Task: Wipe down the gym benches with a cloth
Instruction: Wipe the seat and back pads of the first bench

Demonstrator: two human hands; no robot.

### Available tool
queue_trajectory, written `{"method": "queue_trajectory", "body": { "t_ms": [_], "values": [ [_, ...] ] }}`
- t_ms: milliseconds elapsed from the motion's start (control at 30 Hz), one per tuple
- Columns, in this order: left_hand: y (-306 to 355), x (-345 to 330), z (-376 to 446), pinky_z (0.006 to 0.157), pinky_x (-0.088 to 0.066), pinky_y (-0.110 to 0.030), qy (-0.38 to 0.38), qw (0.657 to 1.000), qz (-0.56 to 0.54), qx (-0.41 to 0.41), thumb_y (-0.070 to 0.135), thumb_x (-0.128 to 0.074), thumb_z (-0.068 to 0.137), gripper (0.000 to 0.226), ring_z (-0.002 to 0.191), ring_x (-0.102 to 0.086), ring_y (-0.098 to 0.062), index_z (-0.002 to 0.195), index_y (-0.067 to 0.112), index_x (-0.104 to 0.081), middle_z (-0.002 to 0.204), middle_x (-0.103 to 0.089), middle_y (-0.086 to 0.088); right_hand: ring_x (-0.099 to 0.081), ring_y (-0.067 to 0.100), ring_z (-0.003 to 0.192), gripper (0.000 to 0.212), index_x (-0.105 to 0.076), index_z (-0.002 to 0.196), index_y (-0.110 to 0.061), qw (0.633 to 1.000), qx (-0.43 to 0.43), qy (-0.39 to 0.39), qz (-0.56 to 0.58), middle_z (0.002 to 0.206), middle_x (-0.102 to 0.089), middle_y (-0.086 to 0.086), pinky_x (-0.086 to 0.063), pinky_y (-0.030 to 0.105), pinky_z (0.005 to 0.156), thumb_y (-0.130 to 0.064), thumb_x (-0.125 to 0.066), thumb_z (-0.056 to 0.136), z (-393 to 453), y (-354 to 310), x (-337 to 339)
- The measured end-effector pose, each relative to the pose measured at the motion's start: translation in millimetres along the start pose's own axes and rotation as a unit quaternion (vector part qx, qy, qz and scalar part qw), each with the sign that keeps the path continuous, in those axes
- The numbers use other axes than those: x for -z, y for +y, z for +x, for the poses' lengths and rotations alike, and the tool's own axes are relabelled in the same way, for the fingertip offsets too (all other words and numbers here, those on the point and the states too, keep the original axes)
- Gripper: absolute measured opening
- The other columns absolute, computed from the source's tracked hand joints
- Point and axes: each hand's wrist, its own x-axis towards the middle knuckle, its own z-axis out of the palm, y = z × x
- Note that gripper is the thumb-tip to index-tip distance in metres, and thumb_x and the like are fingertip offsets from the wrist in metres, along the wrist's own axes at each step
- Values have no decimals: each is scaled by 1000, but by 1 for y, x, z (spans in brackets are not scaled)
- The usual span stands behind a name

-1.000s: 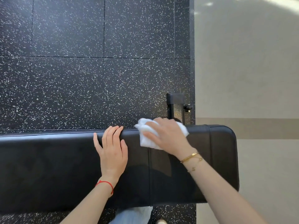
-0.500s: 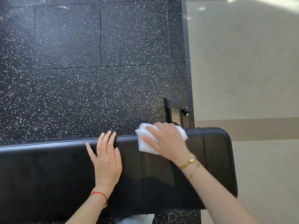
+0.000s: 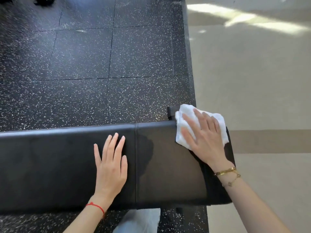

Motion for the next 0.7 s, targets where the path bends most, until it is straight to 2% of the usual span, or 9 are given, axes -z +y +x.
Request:
{"method": "queue_trajectory", "body": {
  "t_ms": [67,133,233,333,433,500,600,700],
  "values": [
    [0,-2,-5,121,-13,-60,15,1000,-3,4,24,-36,98,53,149,-28,-26,149,11,-42,158,-36,-8,-22,32,148,55,-29,154,-34,999,25,-20,-4,163,-21,6,-15,51,121,-50,-28,102,-30,-10,1],
    [0,-5,-12,121,-15,-58,28,1000,-10,3,25,-34,98,53,149,-29,-25,148,11,-43,157,-37,-7,-11,30,152,57,-22,156,-35,998,54,-31,2,165,-12,5,-10,53,122,-52,-26,102,-58,-18,-2],
    [1,-10,-20,121,-18,-55,53,998,-22,3,25,-33,99,53,148,-31,-25,149,12,-42,157,-39,-7,-9,30,152,59,-19,155,-40,996,71,-47,-6,165,-12,2,-7,52,122,-58,-25,99,-57,-16,-8],
    [-2,-17,-19,122,-19,-53,73,997,-20,-13,27,-33,99,52,146,-33,-26,146,12,-46,154,-43,-7,-4,27,152,64,-16,153,-46,997,36,-63,-7,165,-9,-2,2,47,122,-65,-19,93,-23,-21,-11],
    [-5,-24,-19,122,-19,-51,88,996,-16,-13,30,-33,98,52,145,-34,-27,144,13,-49,152,-45,-8,2,26,151,60,-14,154,-46,997,35,-74,-7,166,-4,-3,5,47,121,-63,-23,97,-7,-38,-13],
    [-8,-26,-18,121,-19,-51,93,995,-27,-11,33,-32,97,53,145,-34,-27,144,14,-49,153,-45,-7,2,27,151,61,-13,154,-45,994,68,-79,-14,166,0,-2,4,48,121,-63,-21,97,-24,-60,-17],
    [-12,-26,-18,121,-18,-50,89,995,-39,-15,34,-32,96,56,146,-32,-27,146,15,-48,154,-43,-6,4,29,151,74,-9,154,-45,986,151,-76,-17,166,2,-1,3,50,121,-70,-2,85,-78,-94,-23],
    [-16,-24,-23,122,-20,-49,85,995,-54,-21,32,-33,97,54,147,-32,-26,146,16,-48,156,-41,-7,4,26,152,74,-6,154,-47,984,167,-60,-19,166,2,-5,11,43,120,-71,0,84,-119,-87,-23]
  ]
}}
